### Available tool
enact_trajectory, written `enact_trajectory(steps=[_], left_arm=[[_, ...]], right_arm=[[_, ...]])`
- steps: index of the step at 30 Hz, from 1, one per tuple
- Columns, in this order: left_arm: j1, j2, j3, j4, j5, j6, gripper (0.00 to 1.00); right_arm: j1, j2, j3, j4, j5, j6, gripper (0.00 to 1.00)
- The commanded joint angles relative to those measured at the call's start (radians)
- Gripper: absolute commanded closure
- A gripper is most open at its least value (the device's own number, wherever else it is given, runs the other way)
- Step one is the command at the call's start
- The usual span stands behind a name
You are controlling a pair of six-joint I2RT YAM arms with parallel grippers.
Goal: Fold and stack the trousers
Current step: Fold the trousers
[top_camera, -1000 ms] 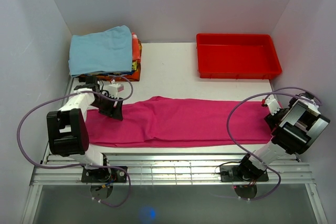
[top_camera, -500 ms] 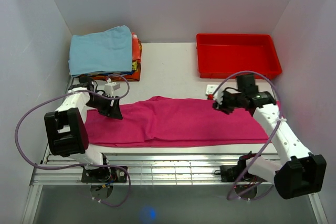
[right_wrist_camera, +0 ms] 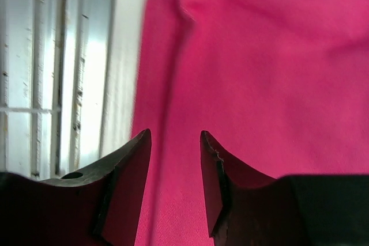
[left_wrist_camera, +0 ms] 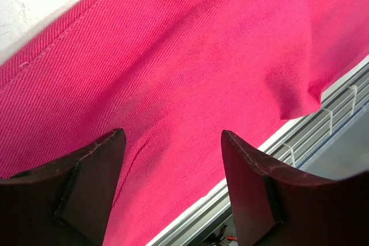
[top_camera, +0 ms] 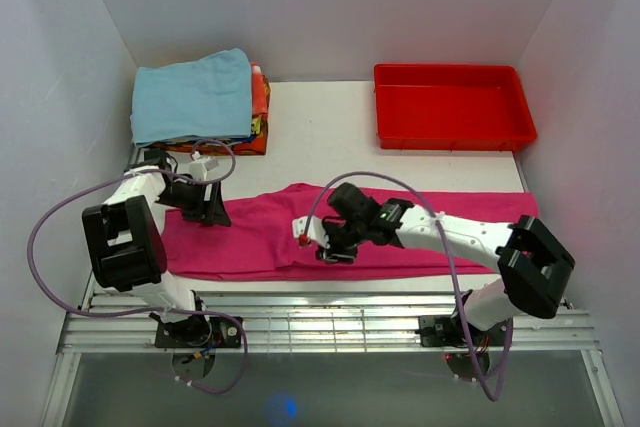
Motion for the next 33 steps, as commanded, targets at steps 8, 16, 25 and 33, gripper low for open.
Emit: enact_trajectory(steps=[8, 16, 25, 33], left_arm=[[0.011, 0.025, -0.015, 0.055, 0.034, -0.025, 0.20], [0.013, 0.018, -0.049, 0.081, 0.023, -0.012, 0.20], [0.036, 0.056, -0.041, 0.109, 0.002, -0.038, 0.20], [0.057, 0.080, -0.006, 0.115, -0.015, -0.056, 0.20]], right_arm=[[0.230, 0.229, 0.098, 0.207, 0.248, 0.125, 0.59], [0.235, 0.281, 0.135, 0.232, 0.314, 0.139, 0.64], [0.235, 0.293, 0.146, 0.178, 0.274, 0.095, 0.92], [0.237, 0.201, 0.183, 0.053, 0.162, 0.068, 0.92]])
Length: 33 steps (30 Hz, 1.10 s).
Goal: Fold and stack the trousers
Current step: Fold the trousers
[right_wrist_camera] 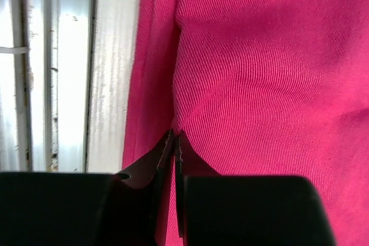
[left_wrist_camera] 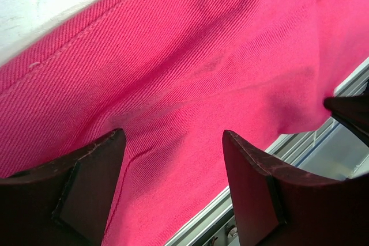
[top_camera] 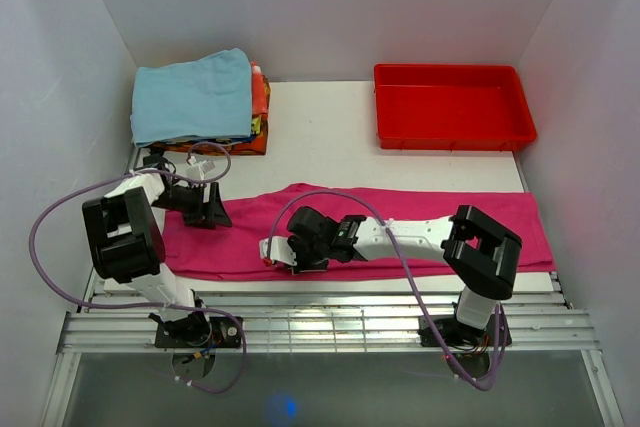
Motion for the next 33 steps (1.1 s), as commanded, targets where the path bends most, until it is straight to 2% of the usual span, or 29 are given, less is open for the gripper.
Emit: enact_trajectory(steps=[1, 4, 9, 15, 19, 22, 27, 29, 32, 33], left_arm=[[0.030, 0.015, 0.033, 0.041, -0.039, 0.003, 0.20], [0.038, 0.023, 0.044, 0.043, -0.036, -0.009, 0.21], [0.042, 0.023, 0.057, 0.044, -0.025, -0.027, 0.22], [0.087, -0.071, 0.200, -0.144, 0.035, 0.043, 0.20], [0.183, -0.131, 0.260, -0.351, -0.055, 0.147, 0.21], [0.303, -0.157, 0.206, -0.408, -0.107, 0.239, 0.24], [0.504, -0.172, 0.114, -0.392, -0.175, 0.338, 0.30], [0.535, -0.154, 0.110, -0.378, -0.168, 0.347, 0.35], [0.533, -0.110, 0.146, -0.419, -0.080, 0.394, 0.39], [0.503, -0.103, 0.165, -0.434, -0.039, 0.426, 0.38]], right_arm=[[0.007, -0.091, 0.074, -0.096, -0.111, -0.010, 0.92], [0.015, -0.106, 0.066, -0.139, -0.157, -0.001, 0.92], [0.030, 0.016, -0.001, -0.150, -0.226, -0.011, 0.92], [0.027, 0.159, 0.062, -0.164, -0.150, -0.036, 0.92], [0.022, 0.214, 0.111, -0.200, -0.140, -0.022, 0.92], [0.018, 0.224, 0.120, -0.207, -0.140, -0.017, 0.92], [0.004, 0.242, 0.137, -0.219, -0.142, -0.010, 0.92], [0.002, 0.242, 0.140, -0.219, -0.147, -0.011, 0.92], [0.001, 0.236, 0.152, -0.248, -0.179, -0.022, 0.92], [-0.001, 0.225, 0.158, -0.257, -0.188, -0.020, 0.83]])
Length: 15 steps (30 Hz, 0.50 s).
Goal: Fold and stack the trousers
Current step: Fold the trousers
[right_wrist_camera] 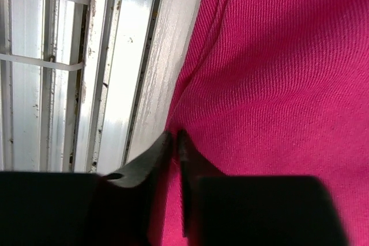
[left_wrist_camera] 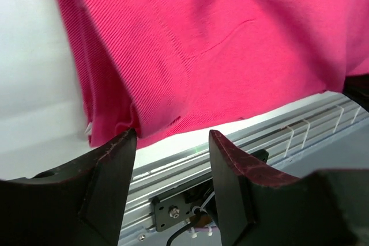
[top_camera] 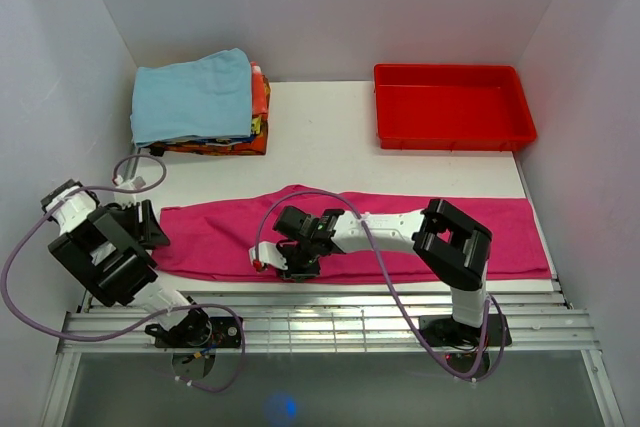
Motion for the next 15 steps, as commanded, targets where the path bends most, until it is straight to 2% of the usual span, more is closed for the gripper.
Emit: enact_trajectory(steps=[1, 2, 3, 5, 6, 8, 10, 12, 15], left_arm=[[-0.058, 0.005, 0.067, -0.064, 0.118, 0.111, 0.36], [-0.078, -0.001, 0.109, -0.067, 0.127, 0.120, 0.34], [-0.097, -0.009, 0.132, -0.070, 0.144, 0.134, 0.33], [-0.204, -0.018, 0.191, -0.062, 0.176, 0.145, 0.29], [-0.204, -0.015, 0.210, -0.052, 0.178, 0.136, 0.29], [-0.307, -0.009, 0.239, 0.005, 0.196, 0.091, 0.29], [-0.397, -0.003, 0.261, 0.087, 0.228, 0.065, 0.29], [-0.500, 0.009, 0.256, 0.148, 0.229, 0.030, 0.31], [-0.588, 0.049, 0.239, 0.295, 0.238, -0.063, 0.37]], right_arm=[[-0.004, 0.050, -0.012, -0.080, -0.023, 0.000, 0.75], [-0.009, -0.001, -0.006, -0.086, -0.038, 0.002, 0.68], [-0.015, -0.030, -0.003, -0.083, -0.052, 0.007, 0.45], [-0.070, -0.110, 0.036, -0.081, -0.090, 0.037, 0.26], [-0.094, -0.130, 0.057, -0.083, -0.104, 0.050, 0.25], [-0.156, -0.168, 0.099, -0.078, -0.148, 0.074, 0.25], [-0.278, -0.169, 0.177, -0.078, -0.191, 0.120, 0.28], [-0.419, -0.149, 0.218, -0.049, -0.247, 0.190, 0.33], [-0.553, -0.080, 0.280, 0.043, -0.270, 0.290, 0.43]])
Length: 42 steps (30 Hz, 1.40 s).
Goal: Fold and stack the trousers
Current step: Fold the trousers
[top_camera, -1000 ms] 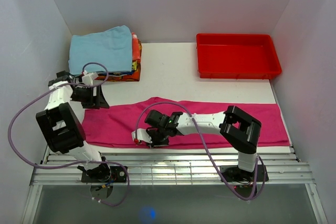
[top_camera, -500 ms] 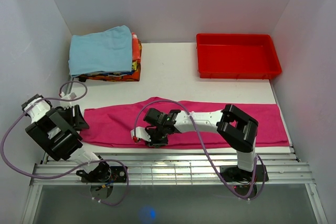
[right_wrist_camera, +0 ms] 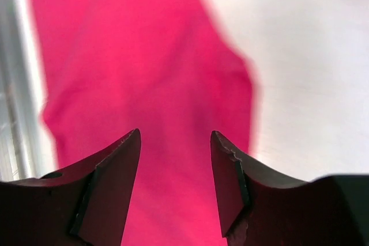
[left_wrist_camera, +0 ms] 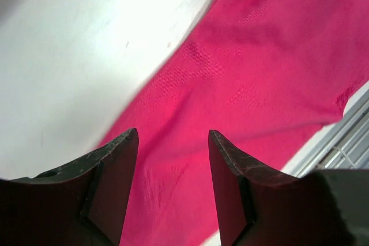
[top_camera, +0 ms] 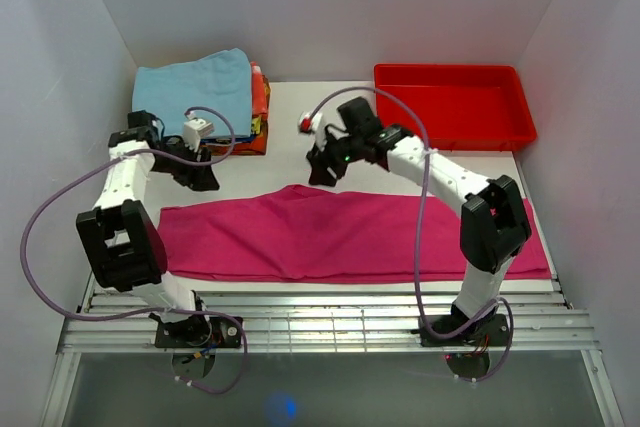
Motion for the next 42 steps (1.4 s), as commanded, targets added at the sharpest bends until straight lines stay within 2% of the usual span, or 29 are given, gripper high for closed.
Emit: enact_trajectory(steps=[1, 3, 7, 10, 14, 18, 22, 25, 29, 34, 38, 42], left_arm=[[-0.105, 0.032, -0.006, 0.215, 0.086, -0.111, 0.38], [-0.167, 0.085, -0.003, 0.288, 0.111, -0.207, 0.40], [-0.244, 0.170, 0.029, 0.417, 0.106, -0.322, 0.42], [-0.264, 0.194, 0.017, 0.426, 0.101, -0.367, 0.43], [-0.274, 0.104, -0.131, 0.463, 0.105, -0.360, 0.37], [-0.277, 0.036, -0.196, 0.488, 0.097, -0.392, 0.36], [-0.287, -0.020, -0.266, 0.469, 0.124, -0.398, 0.31], [-0.348, -0.103, -0.352, 0.451, 0.157, -0.321, 0.28], [-0.417, -0.218, -0.438, 0.452, 0.151, -0.228, 0.31], [-0.628, -0.278, -0.520, 0.457, 0.020, -0.100, 0.36], [-0.768, -0.261, -0.575, 0.520, -0.052, -0.114, 0.39], [-0.866, -0.220, -0.610, 0.590, -0.099, -0.152, 0.46]], right_arm=[[-0.143, 0.055, 0.105, 0.066, -0.084, 0.161, 0.45], [-0.185, 0.129, 0.140, 0.089, -0.078, 0.194, 0.52], [-0.206, 0.251, 0.208, 0.151, -0.130, 0.292, 0.56], [-0.203, 0.293, 0.220, 0.222, -0.150, 0.368, 0.60], [-0.186, 0.347, 0.237, 0.254, -0.164, 0.462, 0.61], [-0.153, 0.393, 0.220, 0.287, -0.179, 0.542, 0.60], [-0.120, 0.426, 0.188, 0.323, -0.179, 0.577, 0.53], [-0.105, 0.454, 0.190, 0.333, -0.176, 0.596, 0.48], [-0.096, 0.482, 0.203, 0.339, -0.169, 0.608, 0.46], [-0.096, 0.512, 0.231, 0.340, -0.166, 0.617, 0.45], [-0.094, 0.526, 0.236, 0.348, -0.181, 0.646, 0.43], [-0.096, 0.508, 0.175, 0.383, -0.210, 0.729, 0.32]])
